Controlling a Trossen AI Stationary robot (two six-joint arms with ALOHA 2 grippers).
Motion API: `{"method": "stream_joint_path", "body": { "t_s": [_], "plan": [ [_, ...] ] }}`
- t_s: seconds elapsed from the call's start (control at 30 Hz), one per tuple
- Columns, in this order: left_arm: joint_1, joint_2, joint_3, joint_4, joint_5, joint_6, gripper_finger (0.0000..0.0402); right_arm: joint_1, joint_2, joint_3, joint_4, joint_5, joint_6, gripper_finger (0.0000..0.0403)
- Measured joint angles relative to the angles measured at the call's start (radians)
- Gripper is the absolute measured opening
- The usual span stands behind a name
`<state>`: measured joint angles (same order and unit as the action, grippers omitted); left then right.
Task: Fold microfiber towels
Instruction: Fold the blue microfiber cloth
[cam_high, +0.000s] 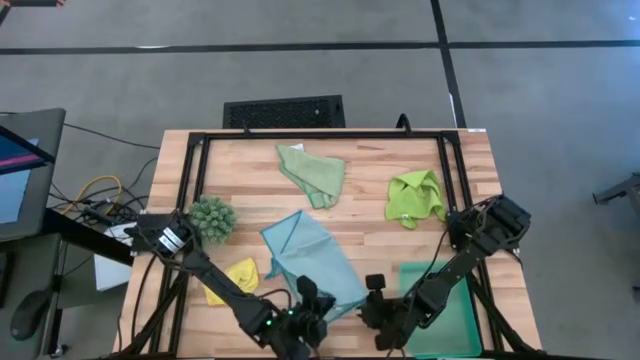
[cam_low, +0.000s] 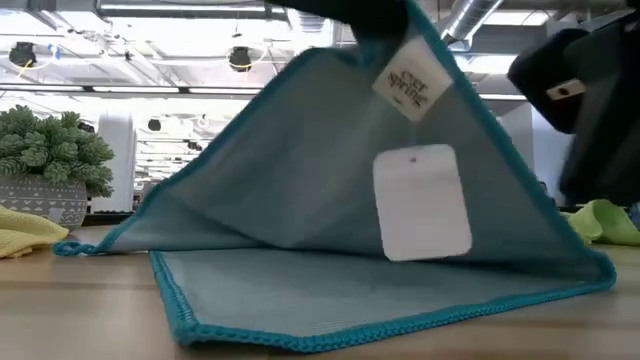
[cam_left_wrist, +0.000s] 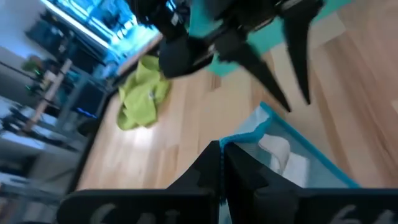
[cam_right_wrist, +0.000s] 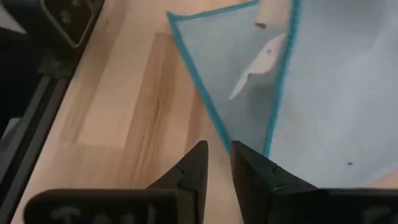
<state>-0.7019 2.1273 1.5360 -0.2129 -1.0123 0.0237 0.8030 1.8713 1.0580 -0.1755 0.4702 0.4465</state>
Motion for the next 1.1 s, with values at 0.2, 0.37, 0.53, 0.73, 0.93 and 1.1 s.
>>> {"method": "stream_joint_path", "body": {
  "t_s": [0.2, 0.37, 0.53, 0.73, 0.93, 1.1],
  "plan": [
    [-0.021, 0.001, 0.003, 0.049, -0.023, 0.068, 0.0, -0.031, 0.017, -0.001, -0.038, 0.009, 0.103, 0.0112],
    [-0.021, 0.001, 0.003, 0.038, -0.023, 0.068, 0.0, -0.046, 0.011, -0.001, -0.184, -0.001, 0.248, 0.015],
    [-0.017, 0.001, 0.0, 0.038, -0.016, 0.064, 0.0, -0.045, 0.005, 0.0, -0.335, 0.006, 0.395, 0.0174],
    [-0.017, 0.001, 0.0, 0.037, 0.005, 0.061, 0.0, -0.048, 0.005, 0.0, -0.376, 0.006, 0.421, 0.0176],
    [-0.012, 0.001, 0.0, 0.021, 0.008, 0.044, 0.0, -0.044, 0.005, 0.006, -0.41, 0.008, 0.42, 0.0156],
    [0.004, 0.001, 0.0, 0.008, 0.083, -0.004, 0.0001, -0.024, 0.006, 0.046, -0.452, 0.007, 0.419, 0.0136]
  ]
}}
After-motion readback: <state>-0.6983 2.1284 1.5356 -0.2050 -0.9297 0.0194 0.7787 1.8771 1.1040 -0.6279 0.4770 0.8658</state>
